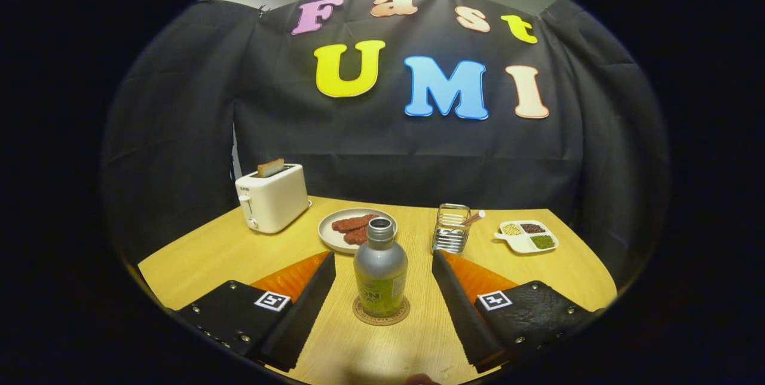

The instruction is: Take the bottle from table, then pour the juice into the cup, finally place the bottle on the coaster

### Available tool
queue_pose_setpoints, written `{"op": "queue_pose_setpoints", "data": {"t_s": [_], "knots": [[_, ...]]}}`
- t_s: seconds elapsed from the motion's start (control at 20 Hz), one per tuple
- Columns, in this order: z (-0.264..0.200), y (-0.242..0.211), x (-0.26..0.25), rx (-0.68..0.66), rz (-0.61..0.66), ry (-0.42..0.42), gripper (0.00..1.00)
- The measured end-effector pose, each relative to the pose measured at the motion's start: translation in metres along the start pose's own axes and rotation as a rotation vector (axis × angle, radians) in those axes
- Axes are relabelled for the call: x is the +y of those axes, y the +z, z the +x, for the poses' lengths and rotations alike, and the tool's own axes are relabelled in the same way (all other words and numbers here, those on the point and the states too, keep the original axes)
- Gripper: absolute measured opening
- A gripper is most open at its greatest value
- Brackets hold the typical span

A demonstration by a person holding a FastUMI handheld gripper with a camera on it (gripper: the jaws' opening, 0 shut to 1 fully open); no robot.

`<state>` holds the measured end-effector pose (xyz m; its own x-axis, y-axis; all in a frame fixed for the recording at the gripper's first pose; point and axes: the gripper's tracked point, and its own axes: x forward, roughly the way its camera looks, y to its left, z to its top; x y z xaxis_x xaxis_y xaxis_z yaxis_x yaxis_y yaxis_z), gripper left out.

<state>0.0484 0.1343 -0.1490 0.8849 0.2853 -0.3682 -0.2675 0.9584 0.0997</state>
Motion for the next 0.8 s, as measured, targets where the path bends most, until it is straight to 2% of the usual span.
{"op": "queue_pose_setpoints", "data": {"t_s": [0.35,0.55,0.8], "knots": [[-0.08,0.08,-0.005,-0.156,0.001,-0.05,0.98],[-0.122,0.099,-0.017,-0.204,0.05,-0.087,0.98],[-0.161,0.108,-0.037,-0.254,0.037,-0.155,0.98]]}}
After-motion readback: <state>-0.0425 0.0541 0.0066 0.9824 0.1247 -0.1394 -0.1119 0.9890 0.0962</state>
